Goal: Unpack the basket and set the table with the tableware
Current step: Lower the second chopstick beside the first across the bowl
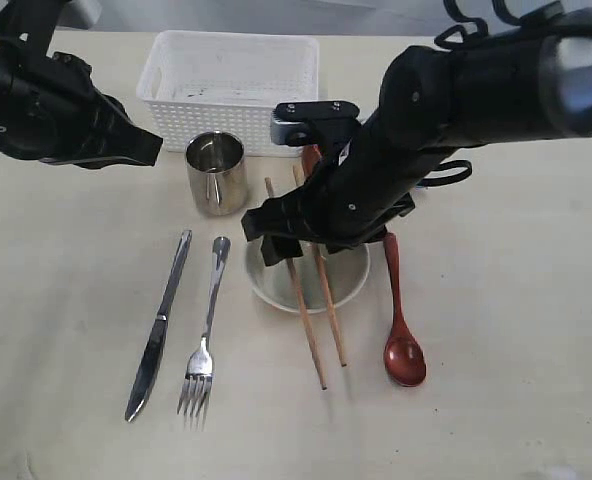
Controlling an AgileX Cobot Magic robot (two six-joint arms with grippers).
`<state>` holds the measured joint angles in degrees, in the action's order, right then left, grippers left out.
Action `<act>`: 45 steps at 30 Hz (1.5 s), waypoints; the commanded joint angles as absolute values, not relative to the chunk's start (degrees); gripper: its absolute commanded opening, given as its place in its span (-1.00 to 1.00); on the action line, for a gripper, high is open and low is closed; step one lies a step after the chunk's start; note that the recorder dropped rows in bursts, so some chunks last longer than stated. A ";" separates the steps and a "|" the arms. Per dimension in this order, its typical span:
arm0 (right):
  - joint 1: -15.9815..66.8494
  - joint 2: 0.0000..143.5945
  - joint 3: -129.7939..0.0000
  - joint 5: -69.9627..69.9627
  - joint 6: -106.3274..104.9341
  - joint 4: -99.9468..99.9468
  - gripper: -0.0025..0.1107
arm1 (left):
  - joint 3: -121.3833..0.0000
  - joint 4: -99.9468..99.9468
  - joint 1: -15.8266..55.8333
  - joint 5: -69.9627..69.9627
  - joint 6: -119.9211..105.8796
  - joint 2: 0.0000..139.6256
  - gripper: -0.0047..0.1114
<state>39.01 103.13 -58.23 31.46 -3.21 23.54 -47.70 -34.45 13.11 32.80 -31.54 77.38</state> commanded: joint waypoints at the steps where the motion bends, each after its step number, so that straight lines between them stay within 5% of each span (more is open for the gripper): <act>1: 39.04 103.32 -58.48 30.36 -1.42 22.45 0.15 | -47.55 -34.77 13.40 32.09 -31.20 76.89 -0.92; 25: 38.93 103.32 -58.48 30.38 11.65 18.28 0.04 | -47.55 -34.77 13.40 32.09 -31.20 76.89 -0.92; 31: 38.93 103.32 -58.48 30.15 14.13 17.51 -0.20 | -47.55 -34.77 13.40 32.09 -31.20 76.89 -0.92; 41: 38.93 103.32 -58.48 28.26 20.58 17.51 -0.22 | -47.55 -34.77 13.40 32.09 -31.20 76.89 -0.92; 45: 38.93 103.32 -58.48 25.31 22.31 17.51 -0.46 | -47.55 -34.77 13.40 32.09 -31.20 76.89 -0.92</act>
